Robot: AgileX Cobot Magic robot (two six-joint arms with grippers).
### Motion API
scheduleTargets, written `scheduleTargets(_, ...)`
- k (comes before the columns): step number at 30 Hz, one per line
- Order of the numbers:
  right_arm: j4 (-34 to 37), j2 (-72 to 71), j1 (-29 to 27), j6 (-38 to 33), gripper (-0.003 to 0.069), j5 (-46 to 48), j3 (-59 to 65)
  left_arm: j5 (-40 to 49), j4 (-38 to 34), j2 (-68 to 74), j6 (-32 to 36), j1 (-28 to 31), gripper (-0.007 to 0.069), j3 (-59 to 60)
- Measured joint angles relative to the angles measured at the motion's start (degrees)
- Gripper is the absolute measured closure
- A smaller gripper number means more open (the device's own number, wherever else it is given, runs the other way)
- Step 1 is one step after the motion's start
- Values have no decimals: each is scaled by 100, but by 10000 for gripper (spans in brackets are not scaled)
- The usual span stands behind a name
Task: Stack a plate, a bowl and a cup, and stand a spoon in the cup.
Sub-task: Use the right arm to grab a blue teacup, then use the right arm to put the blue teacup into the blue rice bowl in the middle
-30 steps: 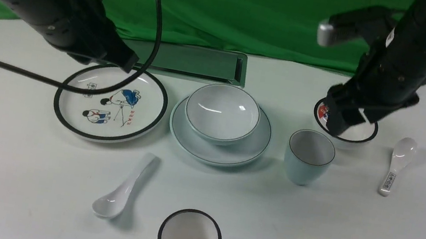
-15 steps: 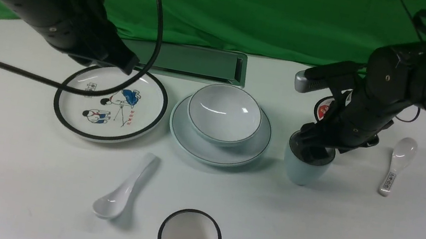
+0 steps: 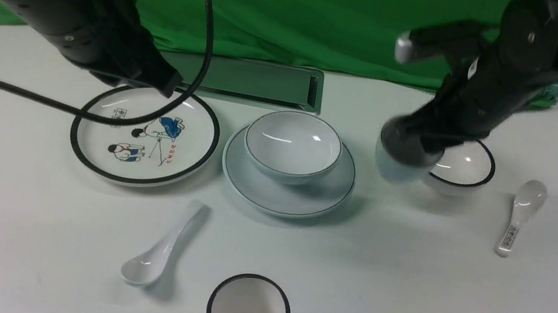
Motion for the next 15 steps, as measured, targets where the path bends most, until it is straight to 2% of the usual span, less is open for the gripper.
scheduleTargets(9,400,929,501,-12,581,46,-1478,-25,0,127,21,0,653,0)
scheduleTargets(15,680,1537,604,-12,581,95,-1713,-11,0,127,26,0,653,0)
